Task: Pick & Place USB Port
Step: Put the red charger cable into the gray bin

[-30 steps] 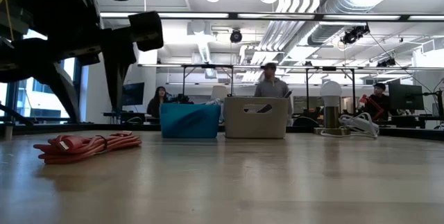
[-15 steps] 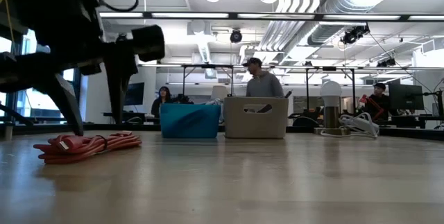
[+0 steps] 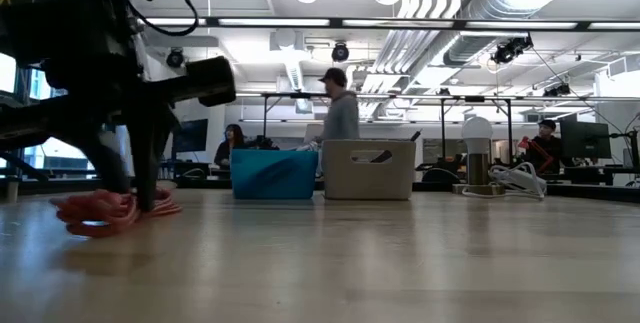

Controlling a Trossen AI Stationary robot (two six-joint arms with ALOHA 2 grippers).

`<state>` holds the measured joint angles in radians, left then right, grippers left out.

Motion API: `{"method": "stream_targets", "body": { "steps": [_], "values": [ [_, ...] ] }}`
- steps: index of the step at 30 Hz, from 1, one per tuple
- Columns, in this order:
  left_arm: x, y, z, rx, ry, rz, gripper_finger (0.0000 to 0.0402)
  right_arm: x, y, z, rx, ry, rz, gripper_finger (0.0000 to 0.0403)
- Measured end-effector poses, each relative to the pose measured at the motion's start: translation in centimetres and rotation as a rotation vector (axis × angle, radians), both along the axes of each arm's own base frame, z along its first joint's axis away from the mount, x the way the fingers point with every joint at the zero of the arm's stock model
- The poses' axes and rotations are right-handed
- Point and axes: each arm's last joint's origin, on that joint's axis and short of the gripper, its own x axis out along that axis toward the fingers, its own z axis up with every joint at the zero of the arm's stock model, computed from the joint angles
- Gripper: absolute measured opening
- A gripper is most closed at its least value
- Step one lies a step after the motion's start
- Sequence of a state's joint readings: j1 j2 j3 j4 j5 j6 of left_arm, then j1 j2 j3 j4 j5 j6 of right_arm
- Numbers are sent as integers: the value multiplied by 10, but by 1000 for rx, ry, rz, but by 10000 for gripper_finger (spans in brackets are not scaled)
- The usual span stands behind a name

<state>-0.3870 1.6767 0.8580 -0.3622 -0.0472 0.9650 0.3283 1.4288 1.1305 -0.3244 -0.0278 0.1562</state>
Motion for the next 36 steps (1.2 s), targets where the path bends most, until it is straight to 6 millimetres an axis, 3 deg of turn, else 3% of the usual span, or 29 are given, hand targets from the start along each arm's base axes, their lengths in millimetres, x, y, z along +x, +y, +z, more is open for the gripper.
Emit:
{"method": "stream_targets", "body": {
  "steps": [2,6,12,18,22,32,36],
  "values": [
    [1,0,0,12,-9,7,22,0,0,0,-1,0,-1,144],
    [1,0,0,29,-20,24,21,0,0,0,-5,-6,-9,144],
    [8,2,16,99,-58,123,21,1,0,1,-12,-12,-14,144],
    [4,0,51,142,-21,220,19,-1,-1,-2,-18,19,-3,144],
    [3,-3,83,153,-116,301,19,-4,-2,-6,-33,66,-1,144],
    [-9,3,157,-69,-408,522,19,-4,3,-15,-10,142,42,144],
    [-16,6,180,-214,-571,572,19,-6,11,-14,-130,86,55,144]
  ]
}}
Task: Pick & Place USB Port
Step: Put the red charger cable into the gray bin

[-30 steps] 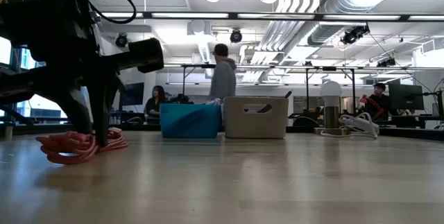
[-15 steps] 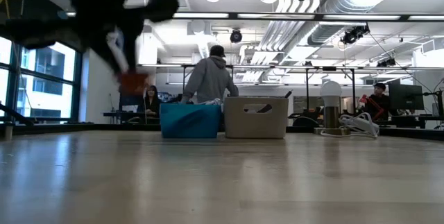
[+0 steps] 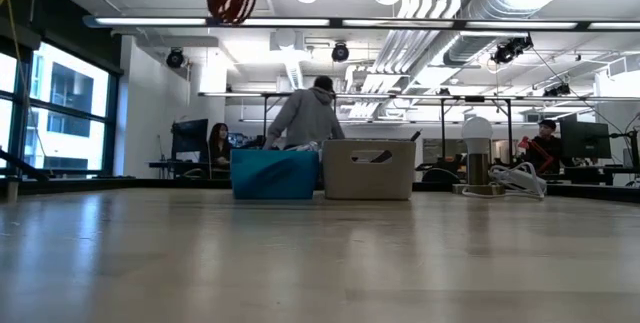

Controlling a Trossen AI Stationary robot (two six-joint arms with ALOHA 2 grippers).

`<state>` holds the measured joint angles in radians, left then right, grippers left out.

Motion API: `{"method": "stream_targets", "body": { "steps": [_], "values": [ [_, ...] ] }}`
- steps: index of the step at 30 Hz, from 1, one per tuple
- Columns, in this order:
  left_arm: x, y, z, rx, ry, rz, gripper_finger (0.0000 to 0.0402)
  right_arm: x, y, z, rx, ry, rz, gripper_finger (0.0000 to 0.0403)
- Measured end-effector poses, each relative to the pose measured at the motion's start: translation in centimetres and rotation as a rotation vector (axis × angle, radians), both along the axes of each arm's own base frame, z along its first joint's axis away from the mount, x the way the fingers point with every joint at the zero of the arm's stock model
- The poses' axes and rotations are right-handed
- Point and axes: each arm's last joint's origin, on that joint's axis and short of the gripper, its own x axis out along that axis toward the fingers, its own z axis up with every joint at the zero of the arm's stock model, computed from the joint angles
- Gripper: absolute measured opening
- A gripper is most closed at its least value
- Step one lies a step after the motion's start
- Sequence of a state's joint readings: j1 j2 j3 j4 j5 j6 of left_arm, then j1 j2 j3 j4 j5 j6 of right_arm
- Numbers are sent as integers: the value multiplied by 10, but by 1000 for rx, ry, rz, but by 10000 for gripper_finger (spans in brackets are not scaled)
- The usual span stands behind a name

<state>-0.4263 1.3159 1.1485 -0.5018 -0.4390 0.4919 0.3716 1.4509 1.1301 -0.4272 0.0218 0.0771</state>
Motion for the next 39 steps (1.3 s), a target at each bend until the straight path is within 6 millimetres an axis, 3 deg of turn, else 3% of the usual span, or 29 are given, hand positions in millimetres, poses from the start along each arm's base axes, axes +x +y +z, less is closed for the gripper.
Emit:
{"method": "stream_targets", "body": {
  "steps": [7,15,31,39],
  "values": [
    [2,-1,15,-85,-230,-12,19,-1,16,9,-337,-206,-51,144],
    [8,-3,4,-96,-347,-30,19,-1,33,31,-578,-461,-174,144],
    [13,-6,-3,-96,-452,-96,18,15,22,44,-403,-623,42,144],
    [26,4,-10,-113,-448,-137,17,25,21,40,-450,-667,109,144]
  ]
}}
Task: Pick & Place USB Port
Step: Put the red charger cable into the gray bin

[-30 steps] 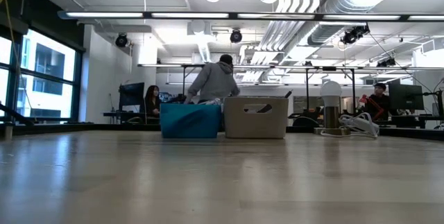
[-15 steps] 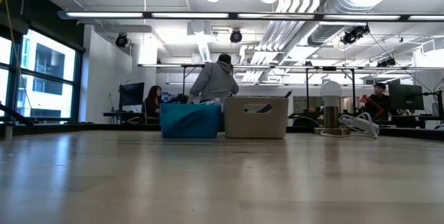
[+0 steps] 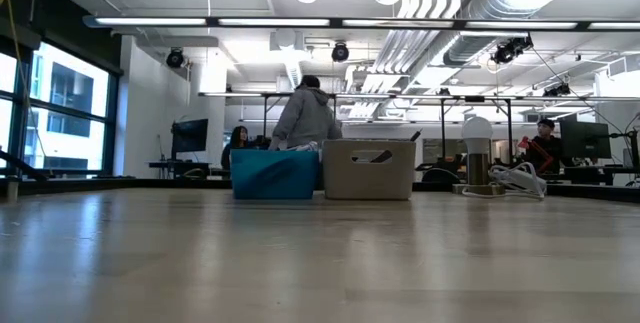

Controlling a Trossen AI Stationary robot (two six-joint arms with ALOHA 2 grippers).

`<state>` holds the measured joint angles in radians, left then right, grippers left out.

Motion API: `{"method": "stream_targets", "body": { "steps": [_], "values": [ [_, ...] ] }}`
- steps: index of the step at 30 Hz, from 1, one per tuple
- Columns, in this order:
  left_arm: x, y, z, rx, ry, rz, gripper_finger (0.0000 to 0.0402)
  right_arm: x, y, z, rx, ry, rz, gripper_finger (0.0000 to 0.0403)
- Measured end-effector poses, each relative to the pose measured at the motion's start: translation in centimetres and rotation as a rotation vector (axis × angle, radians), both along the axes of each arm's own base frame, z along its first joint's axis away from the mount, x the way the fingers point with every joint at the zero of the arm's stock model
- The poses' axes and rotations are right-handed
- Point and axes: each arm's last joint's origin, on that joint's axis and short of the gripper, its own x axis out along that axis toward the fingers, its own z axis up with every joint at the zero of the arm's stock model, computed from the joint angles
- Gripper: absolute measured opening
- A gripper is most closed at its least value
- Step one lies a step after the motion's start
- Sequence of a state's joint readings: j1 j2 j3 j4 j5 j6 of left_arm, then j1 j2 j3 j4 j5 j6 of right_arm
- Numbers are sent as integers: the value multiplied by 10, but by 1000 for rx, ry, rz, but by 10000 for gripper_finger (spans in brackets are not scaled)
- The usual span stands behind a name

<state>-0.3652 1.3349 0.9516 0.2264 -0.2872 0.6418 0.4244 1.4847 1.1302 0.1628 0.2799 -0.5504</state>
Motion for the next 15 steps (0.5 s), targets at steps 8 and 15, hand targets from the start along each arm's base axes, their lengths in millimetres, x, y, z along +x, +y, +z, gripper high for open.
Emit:
{"method": "stream_targets", "body": {
  "steps": [8,15],
  "values": [
    [11,13,-7,-29,19,-36,17,9,4,-9,-57,-19,-17,136],
    [13,11,-9,-30,23,-49,17,8,2,-5,-50,-39,-49,23]
  ]
}}
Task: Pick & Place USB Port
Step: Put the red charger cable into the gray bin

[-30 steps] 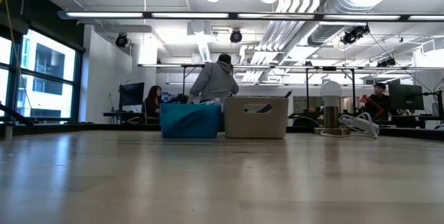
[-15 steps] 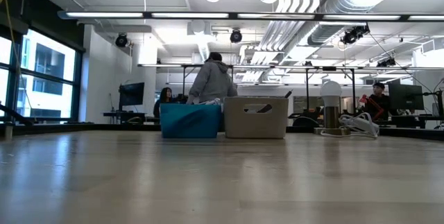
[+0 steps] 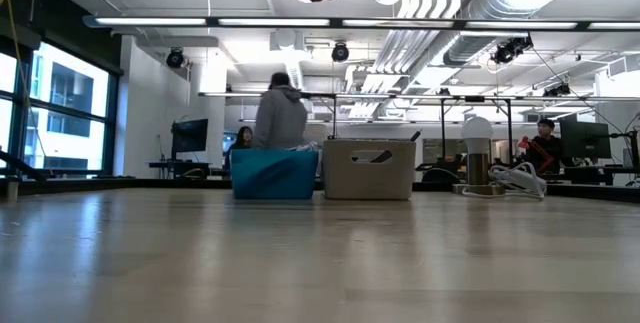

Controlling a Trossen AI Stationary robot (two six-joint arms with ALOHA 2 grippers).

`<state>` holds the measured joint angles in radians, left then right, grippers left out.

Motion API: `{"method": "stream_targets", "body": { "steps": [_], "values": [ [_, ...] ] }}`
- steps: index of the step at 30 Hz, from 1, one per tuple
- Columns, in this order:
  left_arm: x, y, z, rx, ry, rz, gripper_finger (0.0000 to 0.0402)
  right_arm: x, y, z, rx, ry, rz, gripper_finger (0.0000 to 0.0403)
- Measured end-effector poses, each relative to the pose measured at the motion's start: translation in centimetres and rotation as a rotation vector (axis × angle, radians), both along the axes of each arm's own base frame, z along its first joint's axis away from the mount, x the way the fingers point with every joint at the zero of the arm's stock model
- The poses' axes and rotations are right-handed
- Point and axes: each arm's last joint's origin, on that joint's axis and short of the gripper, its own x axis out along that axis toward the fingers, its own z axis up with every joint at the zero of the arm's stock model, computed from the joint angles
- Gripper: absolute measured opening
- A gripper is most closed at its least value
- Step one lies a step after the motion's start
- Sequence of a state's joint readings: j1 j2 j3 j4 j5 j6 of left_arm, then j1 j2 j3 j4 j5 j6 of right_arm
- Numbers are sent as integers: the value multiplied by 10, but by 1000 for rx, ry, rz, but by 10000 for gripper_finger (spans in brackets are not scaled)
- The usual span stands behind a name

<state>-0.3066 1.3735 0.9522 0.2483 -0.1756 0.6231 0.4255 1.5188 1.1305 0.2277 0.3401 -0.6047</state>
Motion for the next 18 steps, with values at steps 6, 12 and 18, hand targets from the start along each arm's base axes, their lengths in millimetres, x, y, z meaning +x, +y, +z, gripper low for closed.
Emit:
{"method": "stream_targets", "body": {
  "steps": [6,12,18],
  "values": [
    [0,0,1,7,-4,-2,21,0,-1,0,-3,-4,-48,22],
    [0,2,0,12,-2,62,87,0,-4,0,-1,-10,-127,21],
    [-5,4,5,19,5,90,115,-9,-7,10,-18,-31,-264,20]
  ]
}}
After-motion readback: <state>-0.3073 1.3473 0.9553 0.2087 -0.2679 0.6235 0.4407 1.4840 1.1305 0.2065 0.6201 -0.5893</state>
